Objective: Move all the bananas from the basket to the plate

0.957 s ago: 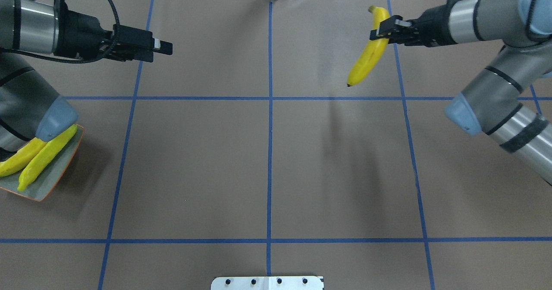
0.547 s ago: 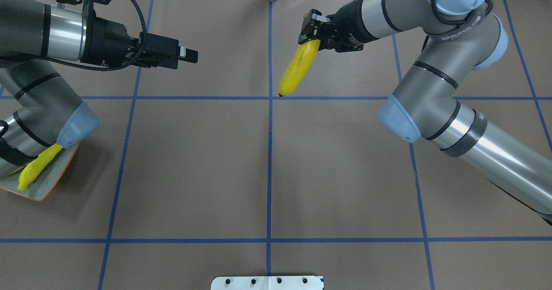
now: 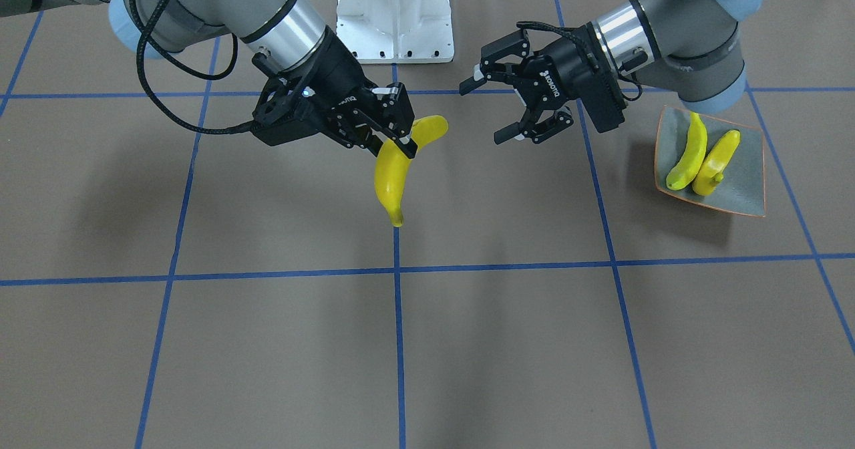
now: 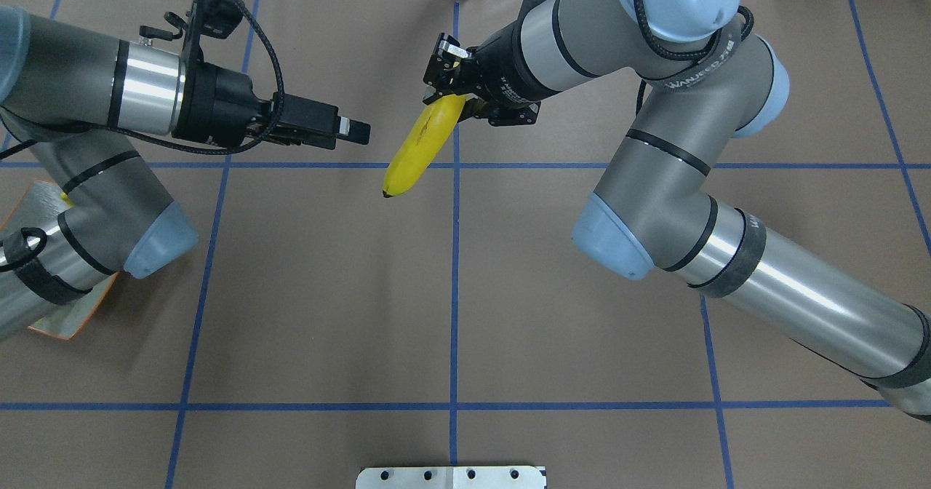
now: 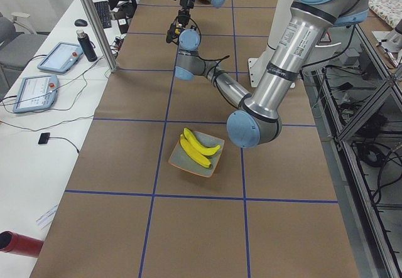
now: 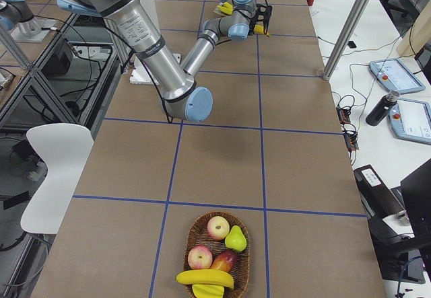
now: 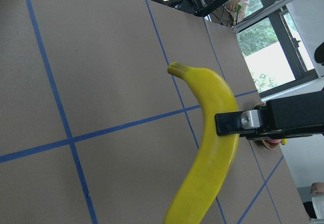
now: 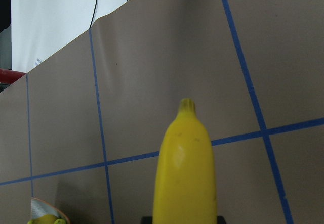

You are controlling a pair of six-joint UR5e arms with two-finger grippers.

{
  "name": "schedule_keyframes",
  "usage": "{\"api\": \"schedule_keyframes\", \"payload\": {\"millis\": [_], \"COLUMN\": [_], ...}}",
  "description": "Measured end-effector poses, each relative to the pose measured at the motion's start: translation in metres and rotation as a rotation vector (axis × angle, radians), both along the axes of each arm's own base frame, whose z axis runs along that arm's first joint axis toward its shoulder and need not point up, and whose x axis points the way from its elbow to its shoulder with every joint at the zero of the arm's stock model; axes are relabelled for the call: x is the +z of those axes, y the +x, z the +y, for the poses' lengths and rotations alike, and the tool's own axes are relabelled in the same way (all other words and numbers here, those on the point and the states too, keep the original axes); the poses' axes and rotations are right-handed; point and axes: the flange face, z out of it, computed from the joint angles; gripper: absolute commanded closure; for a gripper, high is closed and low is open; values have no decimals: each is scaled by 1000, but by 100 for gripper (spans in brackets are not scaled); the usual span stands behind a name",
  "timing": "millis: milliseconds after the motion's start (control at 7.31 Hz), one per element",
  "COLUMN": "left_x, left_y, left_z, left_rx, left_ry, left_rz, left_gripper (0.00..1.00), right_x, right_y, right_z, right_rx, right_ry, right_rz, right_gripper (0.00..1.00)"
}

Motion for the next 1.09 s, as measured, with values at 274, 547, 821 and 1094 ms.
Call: {"api": "schedule_keyframes", "payload": {"millis": [274,547,821,1094], "left_x": [-2,-4,-6,-8], "left_y": [19,28,29,29], "left_z": [21,33,35,36], "left_rx": [50,75,79,80], "left_ry": [30,48,55,60], "left_rz": [29,48,55,59], "left_gripper": [0,6,70,100], "right_x": [-15,-25,-29,-33], "right_y": [-2,-4,-9,-9], "right_z": [9,17,23,28], "right_rx": [-10,-21,-32,-39], "right_ry": [5,14,19,32], "right_rz": [-26,-42,-49,-59], "right_gripper": [100,100,100,70]}}
